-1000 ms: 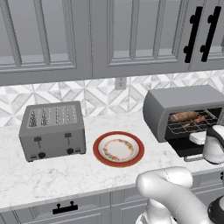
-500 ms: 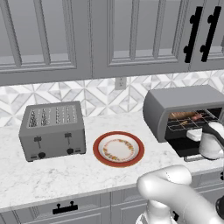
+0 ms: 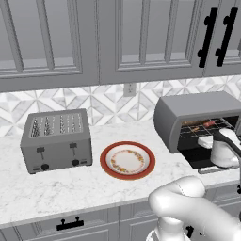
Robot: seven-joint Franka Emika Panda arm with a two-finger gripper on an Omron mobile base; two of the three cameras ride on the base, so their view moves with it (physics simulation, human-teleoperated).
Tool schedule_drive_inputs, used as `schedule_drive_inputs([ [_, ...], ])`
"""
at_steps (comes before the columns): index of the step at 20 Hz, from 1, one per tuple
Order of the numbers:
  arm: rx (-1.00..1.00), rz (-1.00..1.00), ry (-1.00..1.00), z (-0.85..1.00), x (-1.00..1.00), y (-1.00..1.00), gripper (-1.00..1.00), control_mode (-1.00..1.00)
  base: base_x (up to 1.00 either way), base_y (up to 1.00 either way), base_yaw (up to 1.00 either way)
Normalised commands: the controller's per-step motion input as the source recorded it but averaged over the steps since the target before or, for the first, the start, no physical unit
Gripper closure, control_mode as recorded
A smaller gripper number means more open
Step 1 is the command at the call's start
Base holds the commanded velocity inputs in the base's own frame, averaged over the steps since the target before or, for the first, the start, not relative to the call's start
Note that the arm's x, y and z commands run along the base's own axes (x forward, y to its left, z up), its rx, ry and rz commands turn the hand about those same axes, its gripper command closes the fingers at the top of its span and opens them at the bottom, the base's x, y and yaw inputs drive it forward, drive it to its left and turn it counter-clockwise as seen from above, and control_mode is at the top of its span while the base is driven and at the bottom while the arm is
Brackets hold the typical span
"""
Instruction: Pick up the kebab skewer and baguette bread, and place them inside the toaster oven. Close the toaster oven door and start by setting the timer.
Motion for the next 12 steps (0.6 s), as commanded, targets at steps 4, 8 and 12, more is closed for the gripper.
schedule_drive_inputs([
  [4, 0.00, 0.00, 0.00, 0.00, 0.18, 0.00, -1.00, -1.00, 0.00, 0.00, 0.00],
  [8, 0.00, 0.00, 0.00, 0.00, 0.17, 0.00, -1.00, -1.00, 0.00, 0.00, 0.00],
  [12, 0.00, 0.00, 0.00, 0.00, 0.17, 0.00, -1.00, -1.00, 0.00, 0.00, 0.00],
])
